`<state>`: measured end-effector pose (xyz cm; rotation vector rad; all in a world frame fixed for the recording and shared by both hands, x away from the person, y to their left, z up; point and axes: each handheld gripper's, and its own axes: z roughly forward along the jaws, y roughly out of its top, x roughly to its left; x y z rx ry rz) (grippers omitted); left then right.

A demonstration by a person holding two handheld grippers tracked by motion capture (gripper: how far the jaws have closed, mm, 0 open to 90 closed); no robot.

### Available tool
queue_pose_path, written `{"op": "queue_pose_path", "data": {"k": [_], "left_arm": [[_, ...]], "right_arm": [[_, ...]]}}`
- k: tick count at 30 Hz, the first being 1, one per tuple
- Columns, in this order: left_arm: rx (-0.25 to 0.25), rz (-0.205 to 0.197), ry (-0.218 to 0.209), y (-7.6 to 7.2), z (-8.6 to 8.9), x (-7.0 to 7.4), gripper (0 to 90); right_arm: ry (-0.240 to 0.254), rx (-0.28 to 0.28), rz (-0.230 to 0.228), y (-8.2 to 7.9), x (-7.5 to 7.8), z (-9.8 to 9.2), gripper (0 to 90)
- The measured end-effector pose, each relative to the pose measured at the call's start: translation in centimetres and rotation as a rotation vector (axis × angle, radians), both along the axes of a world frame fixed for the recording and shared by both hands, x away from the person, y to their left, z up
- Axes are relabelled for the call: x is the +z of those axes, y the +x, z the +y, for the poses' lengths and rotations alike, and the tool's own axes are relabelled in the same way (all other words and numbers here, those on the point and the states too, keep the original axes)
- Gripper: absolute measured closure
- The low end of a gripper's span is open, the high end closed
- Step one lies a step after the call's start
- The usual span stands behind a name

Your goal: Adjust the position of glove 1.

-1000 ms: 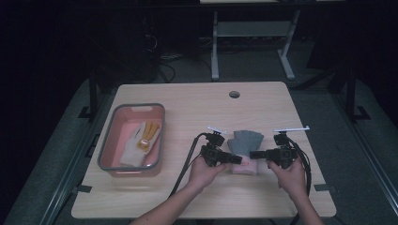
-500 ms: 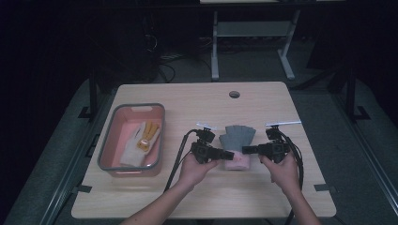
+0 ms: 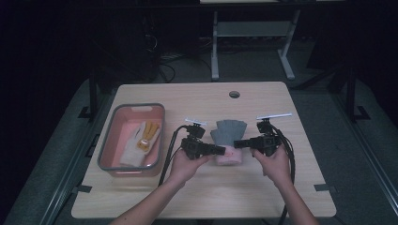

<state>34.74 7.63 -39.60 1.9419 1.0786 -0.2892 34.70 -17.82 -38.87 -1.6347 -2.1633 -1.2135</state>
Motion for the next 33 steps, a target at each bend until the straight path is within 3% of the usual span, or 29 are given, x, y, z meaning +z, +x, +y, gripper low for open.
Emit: {"op": "queue_pose_path", "data": {"k": [33], "left_arm": [[0.058, -0.040, -0.011, 0.4, 5.4, 2.5, 64.9]], "right_arm": [[-0.011, 0.085, -0.038, 2.2, 2.8, 5.4, 74.1]]}}
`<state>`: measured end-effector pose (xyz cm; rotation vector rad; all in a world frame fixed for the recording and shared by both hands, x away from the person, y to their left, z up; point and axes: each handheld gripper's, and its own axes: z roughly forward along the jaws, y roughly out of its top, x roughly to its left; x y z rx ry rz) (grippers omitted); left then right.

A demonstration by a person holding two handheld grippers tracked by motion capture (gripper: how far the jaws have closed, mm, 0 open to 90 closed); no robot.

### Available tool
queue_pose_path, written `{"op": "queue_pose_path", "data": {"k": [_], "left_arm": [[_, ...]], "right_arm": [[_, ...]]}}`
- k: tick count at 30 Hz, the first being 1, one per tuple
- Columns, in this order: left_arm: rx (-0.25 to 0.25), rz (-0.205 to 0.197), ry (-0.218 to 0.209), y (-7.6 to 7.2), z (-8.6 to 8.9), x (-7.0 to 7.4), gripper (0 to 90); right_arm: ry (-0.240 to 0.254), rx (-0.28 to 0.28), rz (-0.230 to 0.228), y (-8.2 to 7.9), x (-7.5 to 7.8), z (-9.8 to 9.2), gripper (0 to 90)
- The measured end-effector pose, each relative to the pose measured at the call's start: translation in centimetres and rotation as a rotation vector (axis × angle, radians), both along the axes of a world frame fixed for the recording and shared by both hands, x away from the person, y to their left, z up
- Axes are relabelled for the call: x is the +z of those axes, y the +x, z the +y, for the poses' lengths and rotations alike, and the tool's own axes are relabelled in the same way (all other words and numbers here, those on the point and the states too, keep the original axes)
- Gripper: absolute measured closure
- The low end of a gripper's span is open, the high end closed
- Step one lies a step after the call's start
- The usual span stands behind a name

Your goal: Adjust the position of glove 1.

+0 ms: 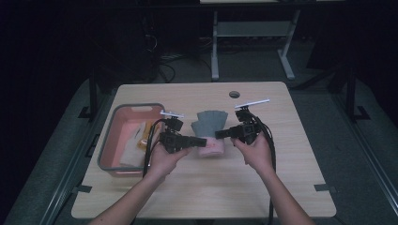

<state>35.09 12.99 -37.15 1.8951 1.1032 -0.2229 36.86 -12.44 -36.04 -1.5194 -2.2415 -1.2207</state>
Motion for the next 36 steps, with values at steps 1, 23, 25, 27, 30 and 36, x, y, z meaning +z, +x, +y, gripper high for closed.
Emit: {"op": "queue_pose_path", "data": {"k": [1, 23, 25, 27, 30, 36], "left_arm": [[0.001, 0.001, -0.002, 0.0, 0.1, 0.1, 64.9], [0.041, -0.010, 0.011, 0.1, 3.1, 0.6, 65.1], [0.047, -0.008, 0.013, 0.0, 3.2, 0.6, 65.1], [0.044, -0.009, 0.013, -0.1, 3.5, 0.7, 65.1], [0.055, -0.007, 0.008, -0.1, 3.9, 0.8, 65.3], [0.067, -0.010, 0.009, -0.1, 4.8, 1.0, 65.4]], "right_arm": [[0.004, 0.002, 0.003, 0.1, 0.0, 0.2, 74.1], [-0.007, 0.046, 0.011, 1.3, 0.7, 3.4, 74.0], [-0.011, 0.051, 0.006, 1.4, 0.6, 3.6, 74.0], [-0.011, 0.057, 0.007, 1.5, 0.6, 3.8, 74.0], [-0.008, 0.064, 0.016, 1.5, 0.7, 4.2, 74.0], [-0.008, 0.073, 0.001, 1.8, 0.9, 5.2, 74.0]]}}
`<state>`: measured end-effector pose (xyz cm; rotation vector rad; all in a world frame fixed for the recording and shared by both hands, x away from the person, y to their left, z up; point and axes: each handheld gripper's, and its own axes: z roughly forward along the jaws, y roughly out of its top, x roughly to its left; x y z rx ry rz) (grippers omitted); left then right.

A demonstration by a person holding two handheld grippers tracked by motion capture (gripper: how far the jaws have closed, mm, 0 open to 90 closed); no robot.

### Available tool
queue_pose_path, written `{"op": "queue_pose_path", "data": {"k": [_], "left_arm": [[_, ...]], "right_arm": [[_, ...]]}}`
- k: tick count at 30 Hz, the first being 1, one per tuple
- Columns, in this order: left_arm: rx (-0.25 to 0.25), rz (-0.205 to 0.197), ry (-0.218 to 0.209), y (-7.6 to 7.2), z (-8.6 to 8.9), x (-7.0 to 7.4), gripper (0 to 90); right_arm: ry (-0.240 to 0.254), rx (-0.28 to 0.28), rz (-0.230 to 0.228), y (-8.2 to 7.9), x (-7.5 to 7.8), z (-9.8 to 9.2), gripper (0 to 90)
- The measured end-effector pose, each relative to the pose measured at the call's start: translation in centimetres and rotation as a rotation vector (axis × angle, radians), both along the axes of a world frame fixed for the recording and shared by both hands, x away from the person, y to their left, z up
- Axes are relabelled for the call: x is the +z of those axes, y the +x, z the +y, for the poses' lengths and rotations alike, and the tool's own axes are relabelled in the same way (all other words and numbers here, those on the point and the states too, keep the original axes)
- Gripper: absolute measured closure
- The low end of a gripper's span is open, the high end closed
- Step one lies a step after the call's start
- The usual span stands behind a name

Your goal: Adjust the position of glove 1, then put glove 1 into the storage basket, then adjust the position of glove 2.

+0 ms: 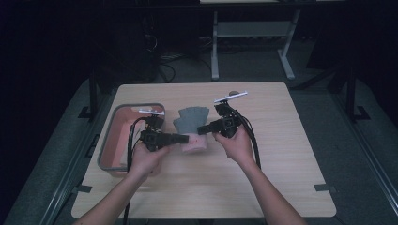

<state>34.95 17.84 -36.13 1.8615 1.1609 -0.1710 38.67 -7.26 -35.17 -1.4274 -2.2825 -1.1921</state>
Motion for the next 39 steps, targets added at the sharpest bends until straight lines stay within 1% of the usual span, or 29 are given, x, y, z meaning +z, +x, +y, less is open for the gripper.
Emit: {"op": "queue_pose_path", "data": {"k": [1, 2, 4, 9, 10, 13, 19, 24, 26, 28, 31, 33, 34, 39], "left_arm": [[0.004, 0.001, 0.001, 0.0, 0.1, 0.0, 65.3], [0.002, -0.001, 0.003, 0.0, 0.2, 0.0, 65.4], [0.004, -0.001, 0.005, 0.1, 0.5, 0.1, 65.4], [0.021, -0.004, -0.005, 0.0, 1.1, 0.4, 65.4], [0.016, -0.008, -0.001, 0.0, 1.3, 0.5, 65.4], [0.025, -0.014, -0.003, -0.1, 1.7, 0.7, 65.4], [0.029, -0.017, -0.018, -0.2, 2.5, 1.0, 65.4], [0.027, -0.024, -0.005, -0.3, 2.9, 1.6, 65.4], [0.033, -0.029, -0.009, -0.4, 3.2, 1.9, 65.4], [0.033, -0.030, -0.006, -0.5, 3.3, 1.9, 65.4], [0.034, -0.031, -0.001, -0.6, 3.6, 2.0, 65.4], [0.039, -0.032, -0.002, -0.7, 3.9, 2.1, 65.5], [0.040, -0.035, -0.002, -0.7, 4.0, 2.1, 65.4], [0.042, -0.033, 0.000, -0.7, 4.4, 2.2, 65.5]], "right_arm": [[0.004, 0.002, -0.001, 0.1, 0.0, 0.1, 74.0], [0.003, 0.001, 0.008, 0.1, 0.0, 0.3, 74.0], [0.001, 0.007, 0.000, 0.3, 0.0, 0.5, 74.0], [0.013, 0.011, 0.007, 0.5, 0.2, 1.2, 74.1], [0.013, 0.009, 0.006, 0.5, 0.2, 1.3, 74.1], [0.012, 0.018, -0.001, 0.6, 0.5, 1.7, 74.0], [0.013, 0.030, -0.007, 0.6, 1.0, 2.5, 74.0], [0.013, 0.037, -0.006, 0.7, 1.4, 3.0, 73.9], [0.018, 0.040, -0.017, 0.8, 1.6, 3.2, 73.9], [0.022, 0.043, -0.009, 0.8, 1.7, 3.3, 73.8], [0.014, 0.050, -0.015, 0.7, 1.8, 3.7, 73.8], [0.016, 0.050, -0.011, 0.7, 1.9, 4.0, 73.8], [0.015, 0.056, -0.021, 0.8, 1.9, 4.1, 73.8], [0.013, 0.061, -0.014, 0.9, 1.9, 4.5, 73.7]]}}
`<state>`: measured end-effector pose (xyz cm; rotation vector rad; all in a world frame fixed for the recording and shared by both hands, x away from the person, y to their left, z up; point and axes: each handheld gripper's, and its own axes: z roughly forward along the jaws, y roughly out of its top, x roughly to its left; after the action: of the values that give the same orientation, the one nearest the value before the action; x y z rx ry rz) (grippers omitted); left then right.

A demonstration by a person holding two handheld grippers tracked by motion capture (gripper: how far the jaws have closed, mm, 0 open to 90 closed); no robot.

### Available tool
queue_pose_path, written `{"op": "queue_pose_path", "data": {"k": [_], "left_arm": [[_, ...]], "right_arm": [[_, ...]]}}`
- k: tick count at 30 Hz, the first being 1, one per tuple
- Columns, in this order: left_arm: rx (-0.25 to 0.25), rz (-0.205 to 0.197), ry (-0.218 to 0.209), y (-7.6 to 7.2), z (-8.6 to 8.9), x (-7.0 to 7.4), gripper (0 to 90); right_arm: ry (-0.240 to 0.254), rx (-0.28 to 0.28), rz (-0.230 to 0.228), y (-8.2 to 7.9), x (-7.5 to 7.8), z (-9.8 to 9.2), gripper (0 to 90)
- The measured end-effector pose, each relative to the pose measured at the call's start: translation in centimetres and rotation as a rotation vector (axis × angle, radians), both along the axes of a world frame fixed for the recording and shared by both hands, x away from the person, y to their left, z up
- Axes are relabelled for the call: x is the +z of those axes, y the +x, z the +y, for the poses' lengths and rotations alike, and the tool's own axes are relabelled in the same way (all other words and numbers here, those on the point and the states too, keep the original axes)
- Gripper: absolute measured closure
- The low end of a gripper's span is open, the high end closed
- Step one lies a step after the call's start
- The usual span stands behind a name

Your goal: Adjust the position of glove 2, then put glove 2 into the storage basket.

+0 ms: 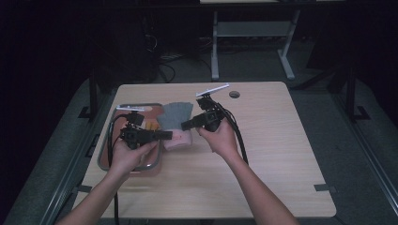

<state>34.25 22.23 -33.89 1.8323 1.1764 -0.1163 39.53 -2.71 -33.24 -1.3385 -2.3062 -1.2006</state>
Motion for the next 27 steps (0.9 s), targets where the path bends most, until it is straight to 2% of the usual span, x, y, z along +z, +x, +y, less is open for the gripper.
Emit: {"op": "queue_pose_path", "data": {"k": [4, 8, 14, 24, 27], "left_arm": [[0.008, -0.002, 0.001, 0.0, 0.4, 0.0, 65.5], [0.013, -0.001, 0.008, -0.1, 1.0, 0.1, 65.5], [0.032, 0.002, 0.012, -0.2, 2.0, 0.2, 65.5], [0.051, 0.001, 0.018, -0.1, 4.0, 0.5, 66.2], [0.055, 0.006, 0.019, 0.0, 4.5, 0.5, 67.0]], "right_arm": [[-0.003, 0.008, -0.007, 0.2, 0.1, 0.4, 73.7], [0.004, 0.013, 0.012, 0.3, 0.0, 1.0, 73.6], [0.009, 0.028, 0.011, 0.6, -0.2, 2.1, 73.6], [0.015, 0.049, -0.009, 1.1, 0.1, 4.1, 73.5], [0.023, 0.051, 0.004, 1.2, 0.1, 4.7, 73.5]]}}
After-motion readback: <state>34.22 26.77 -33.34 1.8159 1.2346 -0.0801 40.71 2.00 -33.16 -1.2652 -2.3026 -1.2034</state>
